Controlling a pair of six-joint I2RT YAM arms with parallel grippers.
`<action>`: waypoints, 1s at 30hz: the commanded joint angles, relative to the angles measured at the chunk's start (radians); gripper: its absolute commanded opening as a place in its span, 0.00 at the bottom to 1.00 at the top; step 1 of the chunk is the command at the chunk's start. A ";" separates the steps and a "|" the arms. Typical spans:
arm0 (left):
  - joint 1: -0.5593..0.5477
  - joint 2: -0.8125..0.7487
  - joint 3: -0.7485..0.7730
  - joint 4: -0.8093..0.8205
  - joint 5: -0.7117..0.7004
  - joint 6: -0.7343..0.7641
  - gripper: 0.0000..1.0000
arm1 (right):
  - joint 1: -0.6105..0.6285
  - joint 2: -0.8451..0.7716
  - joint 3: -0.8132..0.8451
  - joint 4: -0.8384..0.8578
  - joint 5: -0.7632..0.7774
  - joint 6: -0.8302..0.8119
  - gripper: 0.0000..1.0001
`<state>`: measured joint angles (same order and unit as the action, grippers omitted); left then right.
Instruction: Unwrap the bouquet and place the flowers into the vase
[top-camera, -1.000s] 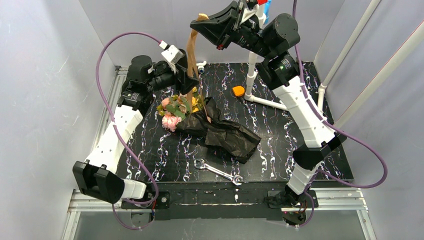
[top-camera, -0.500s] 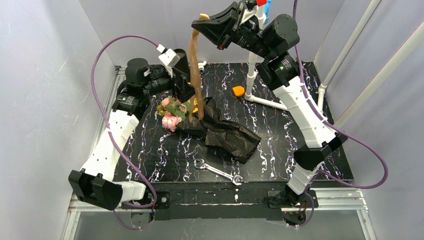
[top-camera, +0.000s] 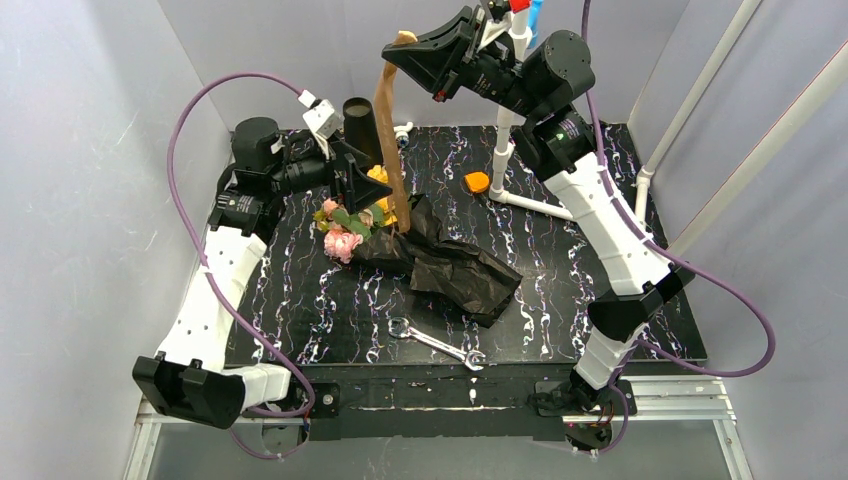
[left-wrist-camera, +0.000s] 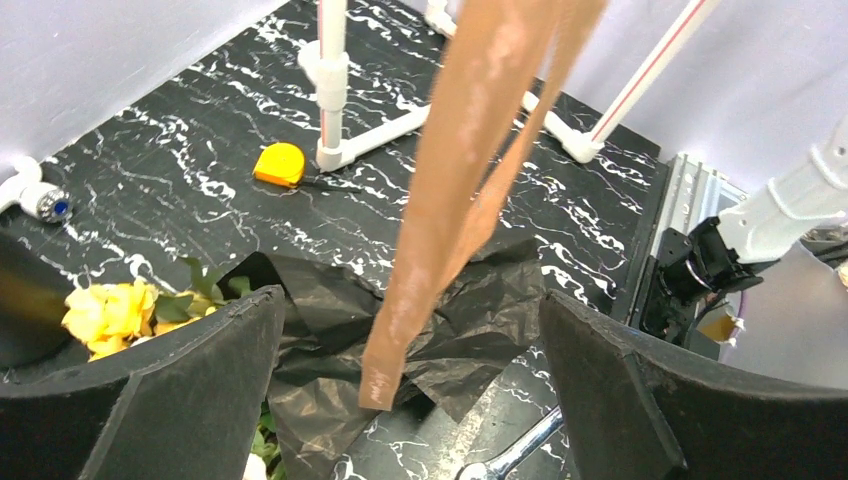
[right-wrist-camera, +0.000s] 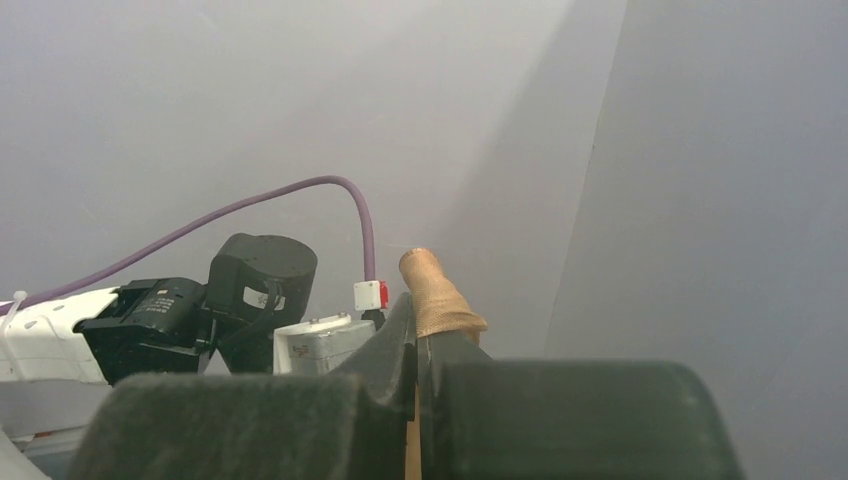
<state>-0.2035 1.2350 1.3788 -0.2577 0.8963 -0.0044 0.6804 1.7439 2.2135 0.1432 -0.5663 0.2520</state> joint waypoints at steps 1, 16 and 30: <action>-0.056 -0.028 0.001 0.052 0.010 -0.004 0.98 | -0.004 -0.032 0.002 0.084 0.002 0.049 0.01; -0.071 0.066 0.067 0.153 -0.237 -0.118 0.00 | -0.009 -0.070 -0.012 0.027 0.026 0.022 0.01; 0.202 0.221 0.424 -0.077 -0.361 -0.067 0.00 | -0.053 -0.288 -0.663 -0.196 -0.060 -0.212 0.92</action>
<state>-0.0307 1.4017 1.6764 -0.2401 0.5915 -0.0902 0.6235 1.5002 1.6859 0.0475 -0.5545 0.1680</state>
